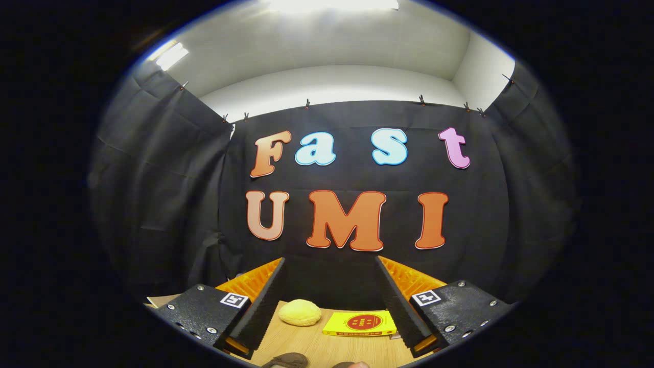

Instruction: Open the storage box then place both shoes into the box .Put the left shoe in first, then the right shoe, with the right side of both shoes facing outward in a uniform manner.

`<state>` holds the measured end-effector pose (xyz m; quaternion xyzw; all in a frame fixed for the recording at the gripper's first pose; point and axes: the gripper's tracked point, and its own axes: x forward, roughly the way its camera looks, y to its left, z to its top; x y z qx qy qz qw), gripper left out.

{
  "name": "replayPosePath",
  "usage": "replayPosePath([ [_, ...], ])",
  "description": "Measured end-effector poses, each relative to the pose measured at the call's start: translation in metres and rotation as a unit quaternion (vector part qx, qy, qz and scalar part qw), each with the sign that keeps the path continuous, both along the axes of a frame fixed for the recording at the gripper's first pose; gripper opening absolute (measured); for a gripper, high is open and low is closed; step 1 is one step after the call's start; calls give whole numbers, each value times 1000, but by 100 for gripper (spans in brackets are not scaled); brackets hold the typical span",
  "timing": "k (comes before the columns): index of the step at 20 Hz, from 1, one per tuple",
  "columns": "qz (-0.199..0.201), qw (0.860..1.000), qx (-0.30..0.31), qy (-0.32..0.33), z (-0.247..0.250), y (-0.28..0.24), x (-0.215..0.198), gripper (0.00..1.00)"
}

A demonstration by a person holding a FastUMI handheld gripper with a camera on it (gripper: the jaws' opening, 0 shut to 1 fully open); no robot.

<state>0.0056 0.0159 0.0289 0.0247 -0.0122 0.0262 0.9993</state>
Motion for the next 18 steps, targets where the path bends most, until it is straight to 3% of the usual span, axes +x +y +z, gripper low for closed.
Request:
replayPosePath([
  [12, 13, 1000, -7, 22, -7, 16, 3, 100],
  [18, 34, 997, 41, 59, -28, 32, 6, 100],
])
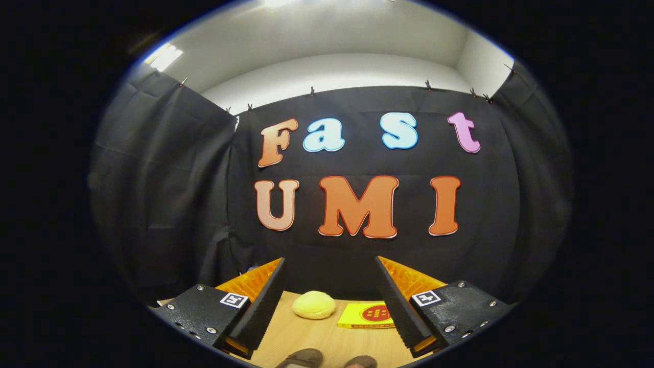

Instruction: Open the storage box then place both shoes into the box .Put the left shoe in first, then the right shoe, with the right side of both shoes facing outward in a uniform manner.

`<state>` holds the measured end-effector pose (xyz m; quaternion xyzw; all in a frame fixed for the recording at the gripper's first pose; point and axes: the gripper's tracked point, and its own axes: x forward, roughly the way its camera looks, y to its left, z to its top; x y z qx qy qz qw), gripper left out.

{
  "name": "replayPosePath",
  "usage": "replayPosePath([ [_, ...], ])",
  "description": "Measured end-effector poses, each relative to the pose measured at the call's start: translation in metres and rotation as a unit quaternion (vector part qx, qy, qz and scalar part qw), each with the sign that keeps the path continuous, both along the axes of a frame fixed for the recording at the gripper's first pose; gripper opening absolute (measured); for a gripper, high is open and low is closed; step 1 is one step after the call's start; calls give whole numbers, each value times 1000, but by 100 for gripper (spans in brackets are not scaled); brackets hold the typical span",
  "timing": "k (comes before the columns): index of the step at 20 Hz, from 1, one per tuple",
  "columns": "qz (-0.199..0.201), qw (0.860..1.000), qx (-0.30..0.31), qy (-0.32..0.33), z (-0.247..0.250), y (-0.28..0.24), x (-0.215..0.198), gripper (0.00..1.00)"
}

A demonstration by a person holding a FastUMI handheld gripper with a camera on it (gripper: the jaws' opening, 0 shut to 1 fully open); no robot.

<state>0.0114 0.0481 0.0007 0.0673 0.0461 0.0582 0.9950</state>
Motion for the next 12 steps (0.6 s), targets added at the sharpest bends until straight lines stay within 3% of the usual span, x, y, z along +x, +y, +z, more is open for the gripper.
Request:
replayPosePath([
  [6, 95, 988, 80, 95, -54, 69, -8, 100],
  [12, 182, 938, 179, 234, -121, 150, -20, 97],
])
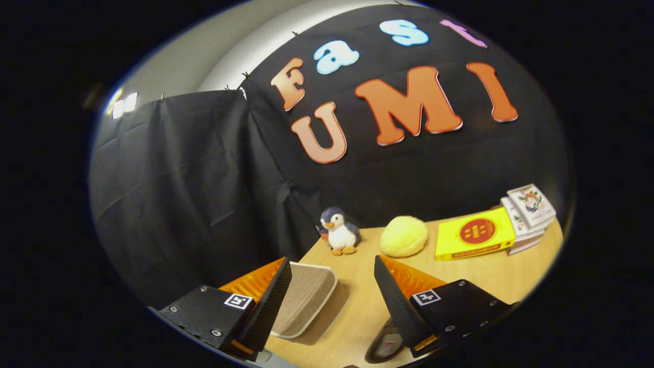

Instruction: Open the storage box then place both shoes into the box .Put the left shoe in first, then the right shoe, with the right side of both shoes facing outward in a uniform manner.

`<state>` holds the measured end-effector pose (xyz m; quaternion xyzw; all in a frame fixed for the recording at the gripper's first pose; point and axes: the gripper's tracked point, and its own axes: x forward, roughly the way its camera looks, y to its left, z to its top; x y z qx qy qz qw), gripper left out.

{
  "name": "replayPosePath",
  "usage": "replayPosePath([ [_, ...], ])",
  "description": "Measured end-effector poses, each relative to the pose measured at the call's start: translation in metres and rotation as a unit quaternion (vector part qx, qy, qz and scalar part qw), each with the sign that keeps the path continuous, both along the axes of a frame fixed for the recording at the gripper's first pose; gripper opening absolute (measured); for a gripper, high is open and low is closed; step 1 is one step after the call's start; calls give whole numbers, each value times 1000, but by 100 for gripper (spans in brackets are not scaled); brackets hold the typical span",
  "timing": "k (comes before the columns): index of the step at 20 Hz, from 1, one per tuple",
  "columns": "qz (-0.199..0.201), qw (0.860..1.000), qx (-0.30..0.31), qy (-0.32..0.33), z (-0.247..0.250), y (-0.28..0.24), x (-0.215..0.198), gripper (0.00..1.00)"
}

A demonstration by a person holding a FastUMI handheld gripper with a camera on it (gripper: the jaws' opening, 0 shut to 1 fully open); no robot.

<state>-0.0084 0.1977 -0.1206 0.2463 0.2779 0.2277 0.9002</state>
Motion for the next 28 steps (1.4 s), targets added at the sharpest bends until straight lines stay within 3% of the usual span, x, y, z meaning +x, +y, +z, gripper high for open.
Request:
replayPosePath([
  [4, 65, 993, 47, 89, -36, 46, -16, 97],
  [10, 120, 959, 130, 219, -90, 97, -41, 97],
  [13, 141, 948, 133, 254, -118, 121, -54, 97],
  [22, 166, 922, 170, 305, -159, 158, -66, 97],
  [27, 144, 905, 234, 324, -155, 163, -64, 95],
  [28, 144, 904, 238, 323, -155, 161, -63, 91],
])
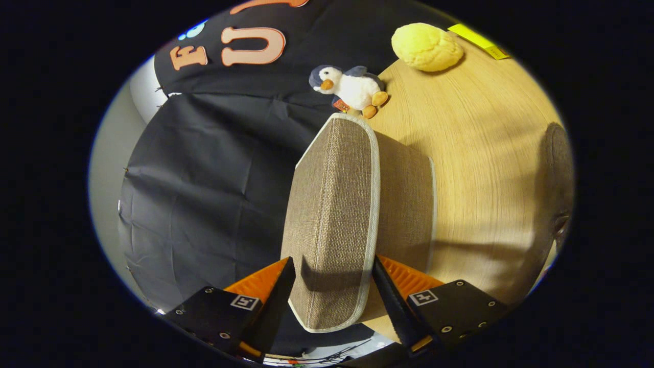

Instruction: Open the storage box then place both shoes into the box .Put the left shoe in first, then the right shoe, with the right side of both shoes facing outward in a uniform manner.

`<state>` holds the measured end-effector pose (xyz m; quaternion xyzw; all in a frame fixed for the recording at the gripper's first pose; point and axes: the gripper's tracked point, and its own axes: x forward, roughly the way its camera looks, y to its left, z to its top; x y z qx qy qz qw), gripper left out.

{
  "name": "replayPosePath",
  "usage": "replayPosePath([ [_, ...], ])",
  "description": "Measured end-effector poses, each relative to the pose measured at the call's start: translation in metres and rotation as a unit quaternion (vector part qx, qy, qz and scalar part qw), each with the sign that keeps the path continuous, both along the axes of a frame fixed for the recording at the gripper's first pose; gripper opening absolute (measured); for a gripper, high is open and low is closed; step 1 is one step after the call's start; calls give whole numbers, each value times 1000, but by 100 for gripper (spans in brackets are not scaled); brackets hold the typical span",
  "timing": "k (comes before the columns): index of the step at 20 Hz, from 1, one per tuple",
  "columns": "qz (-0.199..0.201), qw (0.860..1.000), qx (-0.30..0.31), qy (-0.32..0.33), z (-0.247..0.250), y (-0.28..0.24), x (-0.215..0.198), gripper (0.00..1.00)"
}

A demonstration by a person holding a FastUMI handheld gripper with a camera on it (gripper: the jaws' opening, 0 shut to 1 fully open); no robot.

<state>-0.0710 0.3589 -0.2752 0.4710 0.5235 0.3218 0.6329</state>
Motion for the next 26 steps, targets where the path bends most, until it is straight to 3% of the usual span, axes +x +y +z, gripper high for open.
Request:
replayPosePath([
  [5, -11, 999, 37, 11, 17, -17, 2, 70],
  [7, -34, 998, 50, 2, 28, -28, 8, 56],
  [8, -39, 998, 55, -2, 34, -30, 9, 44],
  [10, -49, 996, 79, -5, 53, -31, 10, 32],
  [14, -65, 994, 86, -37, 78, -26, 20, 19],
  [22, -65, 988, 117, -81, 155, 6, 42, 11],
  [26, -31, 987, 80, -134, 176, 34, 46, 11],
])
